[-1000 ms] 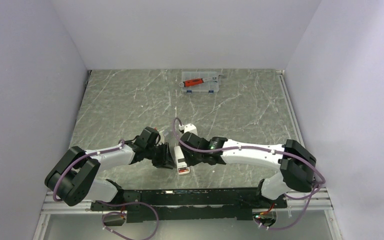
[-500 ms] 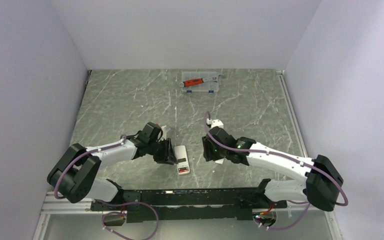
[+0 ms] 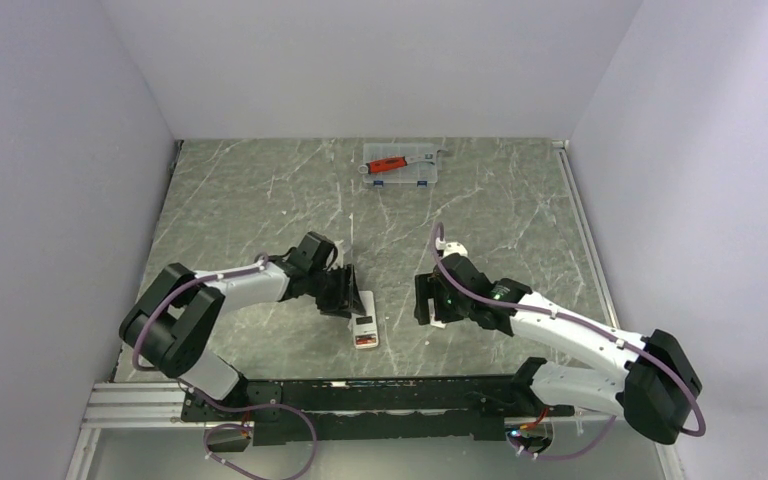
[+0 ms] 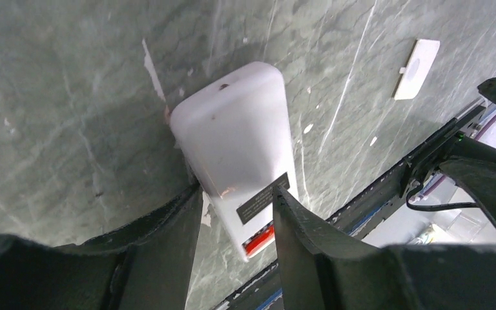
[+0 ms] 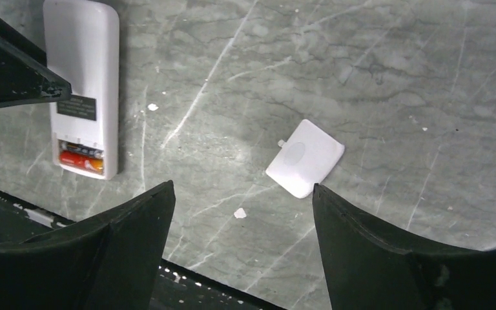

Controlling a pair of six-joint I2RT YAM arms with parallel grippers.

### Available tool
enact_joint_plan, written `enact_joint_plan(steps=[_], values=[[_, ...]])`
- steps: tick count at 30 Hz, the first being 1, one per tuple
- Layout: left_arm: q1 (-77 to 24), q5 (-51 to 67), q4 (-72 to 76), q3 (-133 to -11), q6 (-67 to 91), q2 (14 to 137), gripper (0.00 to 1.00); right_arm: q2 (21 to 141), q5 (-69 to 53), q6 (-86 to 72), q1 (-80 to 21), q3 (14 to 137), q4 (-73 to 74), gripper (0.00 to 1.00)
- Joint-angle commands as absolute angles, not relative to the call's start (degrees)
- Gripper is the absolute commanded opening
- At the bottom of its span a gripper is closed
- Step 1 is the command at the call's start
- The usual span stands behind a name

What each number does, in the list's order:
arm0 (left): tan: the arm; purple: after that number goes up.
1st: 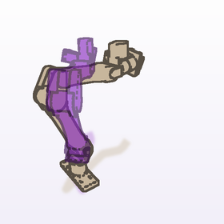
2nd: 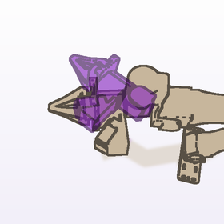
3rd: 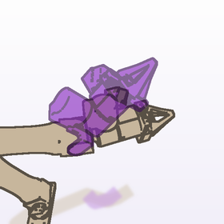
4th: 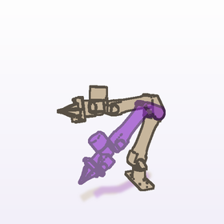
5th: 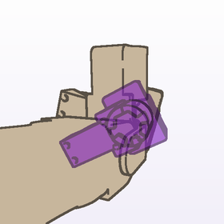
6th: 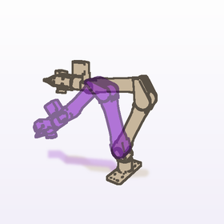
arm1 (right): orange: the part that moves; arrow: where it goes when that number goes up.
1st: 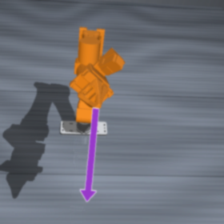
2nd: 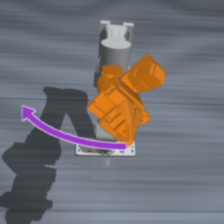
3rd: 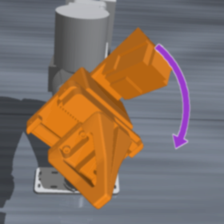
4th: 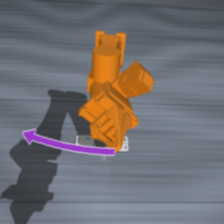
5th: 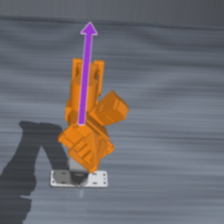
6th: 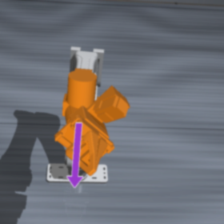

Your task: Load the batteries into the remote control

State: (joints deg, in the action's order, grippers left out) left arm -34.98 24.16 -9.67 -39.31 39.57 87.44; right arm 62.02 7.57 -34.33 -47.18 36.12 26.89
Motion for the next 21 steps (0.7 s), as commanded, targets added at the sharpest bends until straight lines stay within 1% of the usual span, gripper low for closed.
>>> enact_joint_plan(steps=[1,12,21], values=[[-35.13,23.57,-8.67,-42.17,36.57,90.88,0.51,60.94,5.53,-34.86,-44.88,34.68,25.41,0.82],[-35.16,26.27,-7.05,-47.56,35.17,97.86,0.51,65.45,1.15,-30.68,-38.70,34.13,19.78,0.84],[-35.15,25.71,-10.11,-50.30,33.83,97.27,0.51,71.16,-5.08,-27.64,-34.37,34.50,15.13,0.84]])
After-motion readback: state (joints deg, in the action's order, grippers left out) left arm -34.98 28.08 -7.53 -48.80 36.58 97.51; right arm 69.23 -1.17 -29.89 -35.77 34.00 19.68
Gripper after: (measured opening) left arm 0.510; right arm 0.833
